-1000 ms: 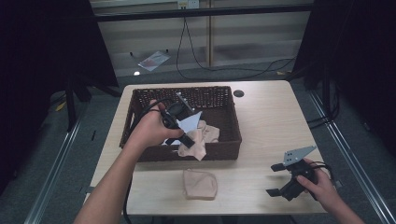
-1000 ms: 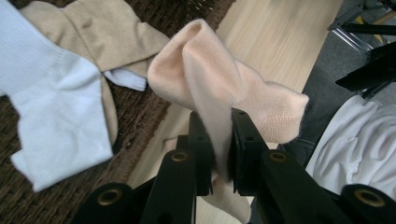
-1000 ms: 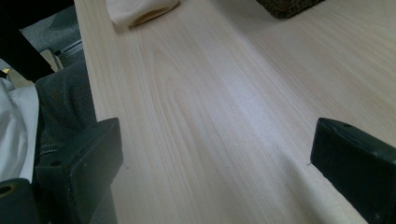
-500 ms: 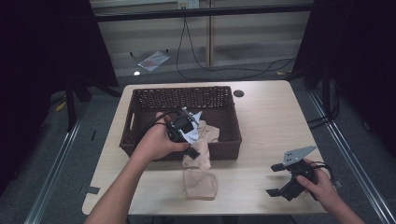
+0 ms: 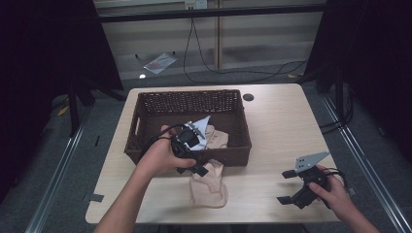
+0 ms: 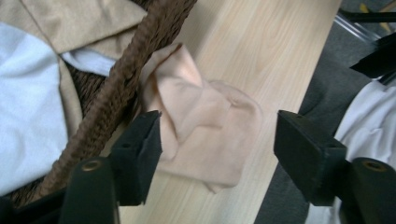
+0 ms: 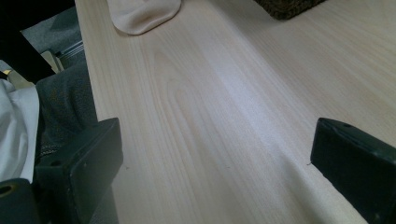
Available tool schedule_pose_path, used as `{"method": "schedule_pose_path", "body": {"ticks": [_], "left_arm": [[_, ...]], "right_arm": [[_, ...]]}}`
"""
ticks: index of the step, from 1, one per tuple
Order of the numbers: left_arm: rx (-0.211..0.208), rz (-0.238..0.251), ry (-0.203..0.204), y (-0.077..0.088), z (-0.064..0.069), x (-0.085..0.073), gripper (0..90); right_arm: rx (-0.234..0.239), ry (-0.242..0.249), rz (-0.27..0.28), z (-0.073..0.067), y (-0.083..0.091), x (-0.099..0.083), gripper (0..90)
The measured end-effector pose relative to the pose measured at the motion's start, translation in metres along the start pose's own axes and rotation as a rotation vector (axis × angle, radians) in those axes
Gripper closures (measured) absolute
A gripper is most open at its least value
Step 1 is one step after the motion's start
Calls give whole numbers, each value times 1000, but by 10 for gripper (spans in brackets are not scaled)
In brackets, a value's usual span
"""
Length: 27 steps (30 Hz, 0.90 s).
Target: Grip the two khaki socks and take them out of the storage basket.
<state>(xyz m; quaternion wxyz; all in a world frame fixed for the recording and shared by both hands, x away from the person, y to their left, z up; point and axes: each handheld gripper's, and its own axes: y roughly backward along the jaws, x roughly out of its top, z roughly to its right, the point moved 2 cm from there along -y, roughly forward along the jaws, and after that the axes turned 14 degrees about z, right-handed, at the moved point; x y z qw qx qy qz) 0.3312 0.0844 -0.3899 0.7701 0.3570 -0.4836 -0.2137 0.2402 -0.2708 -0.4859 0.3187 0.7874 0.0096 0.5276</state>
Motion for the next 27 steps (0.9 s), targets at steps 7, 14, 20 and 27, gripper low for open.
{"method": "schedule_pose_path", "body": {"ticks": [7, 14, 20, 27], "left_arm": [[23, 1, -12, -3, 1, -14, 262], [34, 7, -25, -10, 1, -29, 226], [44, 7, -35, -16, 2, -41, 182], [46, -14, -60, -27, 1, -55, 138]], "right_arm": [[-1, -4, -2, 0, 0, 0, 23], [-3, -5, -5, -1, 0, 0, 23], [-1, -2, -7, -1, -1, 0, 23], [-1, -3, -6, -1, -1, 0, 23]]}}
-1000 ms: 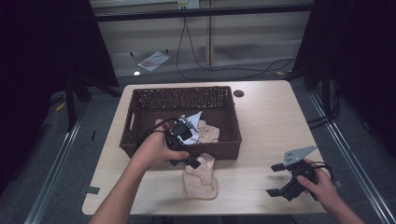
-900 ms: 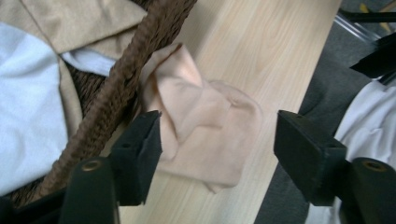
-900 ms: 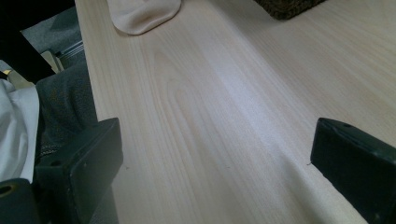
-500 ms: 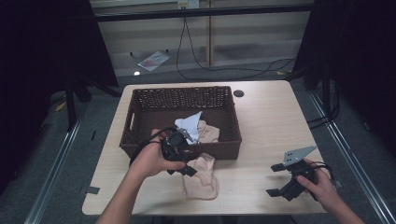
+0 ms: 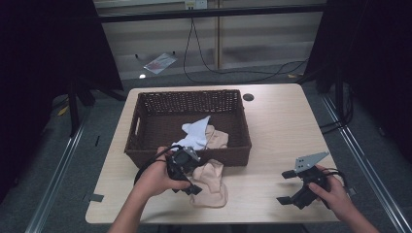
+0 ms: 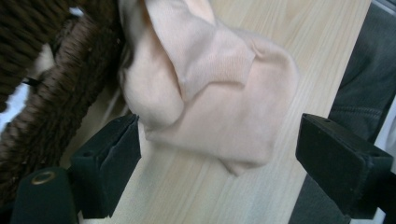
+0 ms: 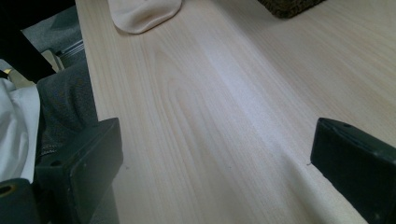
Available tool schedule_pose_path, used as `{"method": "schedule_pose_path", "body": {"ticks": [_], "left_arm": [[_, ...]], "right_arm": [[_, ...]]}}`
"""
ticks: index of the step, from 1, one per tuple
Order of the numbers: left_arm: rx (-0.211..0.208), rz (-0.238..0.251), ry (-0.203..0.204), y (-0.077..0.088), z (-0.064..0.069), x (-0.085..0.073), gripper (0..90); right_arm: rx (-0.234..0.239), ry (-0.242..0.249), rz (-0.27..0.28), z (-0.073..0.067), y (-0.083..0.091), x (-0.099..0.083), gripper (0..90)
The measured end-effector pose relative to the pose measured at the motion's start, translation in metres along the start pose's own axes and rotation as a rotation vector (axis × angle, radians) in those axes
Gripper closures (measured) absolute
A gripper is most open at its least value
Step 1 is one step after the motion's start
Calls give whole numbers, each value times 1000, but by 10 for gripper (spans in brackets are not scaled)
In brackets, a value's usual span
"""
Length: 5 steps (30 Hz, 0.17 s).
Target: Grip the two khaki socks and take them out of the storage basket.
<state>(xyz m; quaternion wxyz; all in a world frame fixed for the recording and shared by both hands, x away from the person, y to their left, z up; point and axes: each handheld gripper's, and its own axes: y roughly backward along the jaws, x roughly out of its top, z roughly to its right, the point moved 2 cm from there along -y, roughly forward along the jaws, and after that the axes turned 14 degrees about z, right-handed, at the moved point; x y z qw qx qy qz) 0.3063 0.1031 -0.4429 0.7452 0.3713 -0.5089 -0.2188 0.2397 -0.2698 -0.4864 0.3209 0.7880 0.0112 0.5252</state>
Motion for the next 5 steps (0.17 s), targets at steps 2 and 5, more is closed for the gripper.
{"method": "schedule_pose_path", "body": {"ticks": [2, 5], "left_arm": [[-1, -4, -13, -3, 1, -3, 135], [7, 7, -41, -10, 3, -5, 129]], "right_arm": [[1, -1, 1, 0, 1, 0, 23], [-1, -1, 1, 0, 1, 0, 23]]}}
